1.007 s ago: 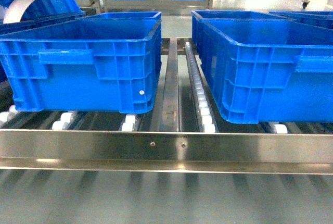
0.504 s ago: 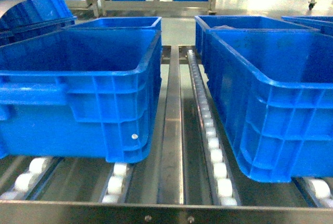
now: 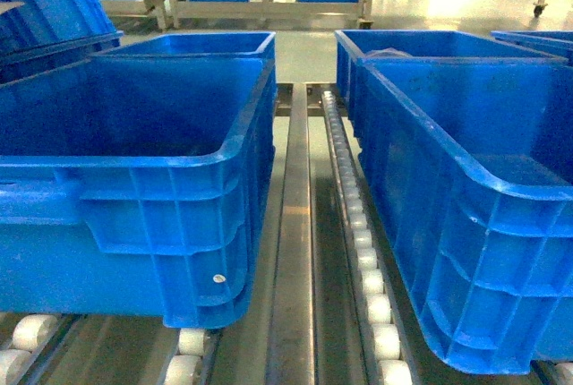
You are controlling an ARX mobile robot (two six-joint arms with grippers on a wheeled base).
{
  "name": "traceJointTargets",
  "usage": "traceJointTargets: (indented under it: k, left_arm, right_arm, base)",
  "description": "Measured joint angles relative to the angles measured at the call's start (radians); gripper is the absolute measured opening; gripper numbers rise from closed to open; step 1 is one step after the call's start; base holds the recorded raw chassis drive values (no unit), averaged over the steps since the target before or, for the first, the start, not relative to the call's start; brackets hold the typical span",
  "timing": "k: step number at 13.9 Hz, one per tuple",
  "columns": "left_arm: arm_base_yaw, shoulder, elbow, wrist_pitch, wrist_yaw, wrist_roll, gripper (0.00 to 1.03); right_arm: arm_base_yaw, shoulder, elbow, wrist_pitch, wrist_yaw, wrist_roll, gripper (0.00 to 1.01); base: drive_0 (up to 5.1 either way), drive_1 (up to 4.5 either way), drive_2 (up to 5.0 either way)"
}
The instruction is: Sort blue parts and orange caps into right shelf containers
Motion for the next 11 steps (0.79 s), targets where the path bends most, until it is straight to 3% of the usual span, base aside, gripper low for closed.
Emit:
traceJointTargets:
  k: [11]
  left_arm:
    - [0.000,0.000,0.000,0.000,0.000,0.000,0.41]
  right_arm:
    - [0.000,0.000,0.000,0.000,0.000,0.000,0.44]
  base:
    - [0.0,0.00,0.0]
